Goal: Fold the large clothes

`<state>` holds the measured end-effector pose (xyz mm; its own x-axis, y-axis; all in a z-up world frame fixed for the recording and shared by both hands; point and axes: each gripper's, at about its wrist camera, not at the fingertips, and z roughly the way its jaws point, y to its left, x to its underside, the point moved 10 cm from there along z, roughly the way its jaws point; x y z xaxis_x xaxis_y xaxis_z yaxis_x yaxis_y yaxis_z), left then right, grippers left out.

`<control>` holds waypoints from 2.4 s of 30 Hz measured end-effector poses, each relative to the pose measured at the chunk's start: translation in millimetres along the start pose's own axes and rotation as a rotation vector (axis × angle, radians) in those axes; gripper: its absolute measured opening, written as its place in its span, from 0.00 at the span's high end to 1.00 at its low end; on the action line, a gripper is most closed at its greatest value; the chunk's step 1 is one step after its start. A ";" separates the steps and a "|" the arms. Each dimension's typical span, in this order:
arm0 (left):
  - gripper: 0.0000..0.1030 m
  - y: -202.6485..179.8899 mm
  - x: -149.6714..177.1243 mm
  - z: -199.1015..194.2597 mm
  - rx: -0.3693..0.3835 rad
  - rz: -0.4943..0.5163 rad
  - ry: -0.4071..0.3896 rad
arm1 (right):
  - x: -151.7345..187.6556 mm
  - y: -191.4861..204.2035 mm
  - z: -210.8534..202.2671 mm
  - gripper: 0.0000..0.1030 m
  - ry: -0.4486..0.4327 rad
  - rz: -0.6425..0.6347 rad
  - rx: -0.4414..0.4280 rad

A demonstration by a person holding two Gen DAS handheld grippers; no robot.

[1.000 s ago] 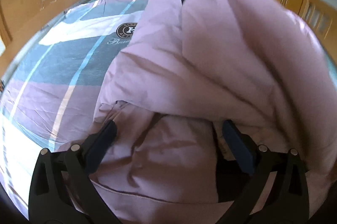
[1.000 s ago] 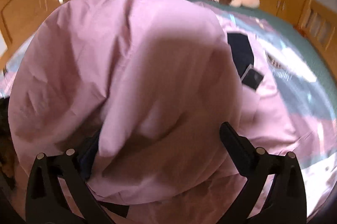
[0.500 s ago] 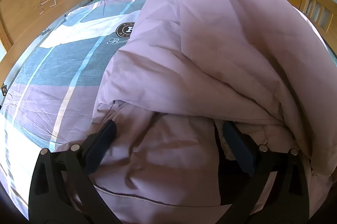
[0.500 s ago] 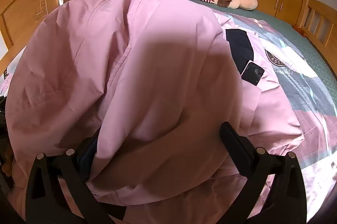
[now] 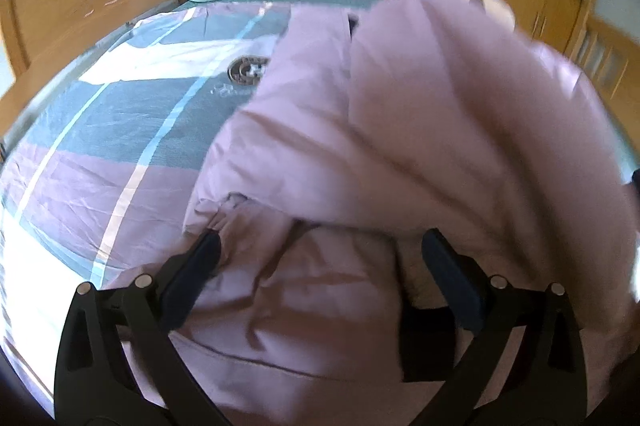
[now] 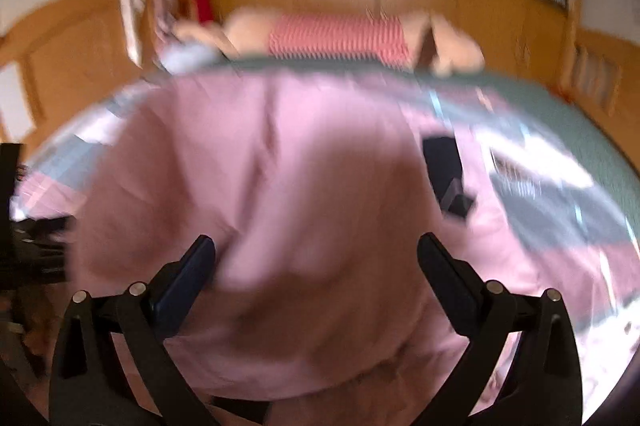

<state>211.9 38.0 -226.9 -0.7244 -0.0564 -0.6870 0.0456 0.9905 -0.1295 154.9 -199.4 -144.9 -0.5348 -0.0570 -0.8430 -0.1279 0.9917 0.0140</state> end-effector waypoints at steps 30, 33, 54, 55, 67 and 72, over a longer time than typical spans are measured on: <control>0.02 163.0 116.2 -128.1 0.112 0.043 0.359 | 175.9 -87.6 -178.0 0.01 0.579 0.195 0.133; 0.02 169.6 148.3 -125.2 0.098 0.051 0.419 | 206.6 -89.3 -180.7 0.01 0.661 0.257 0.120; 0.78 132.8 138.8 -172.7 0.534 -0.170 0.442 | 127.8 -32.8 -208.9 0.90 0.398 0.585 -0.520; 0.78 131.4 135.2 -175.2 0.536 -0.158 0.435 | 117.5 -29.0 -207.2 0.90 0.392 0.567 -0.533; 0.31 136.4 184.6 -146.2 0.426 -0.116 0.564 | 202.8 -20.2 -176.4 0.20 0.676 0.424 -0.341; 0.79 132.2 167.7 -161.6 0.473 -0.119 0.540 | 168.6 -17.8 -188.1 0.86 0.576 0.430 -0.449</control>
<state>-14.6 179.8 -243.7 -0.9759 0.0307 -0.2161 0.1497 0.8145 -0.5605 -90.2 -248.4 -186.1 -0.9392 0.1438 -0.3117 -0.0706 0.8076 0.5854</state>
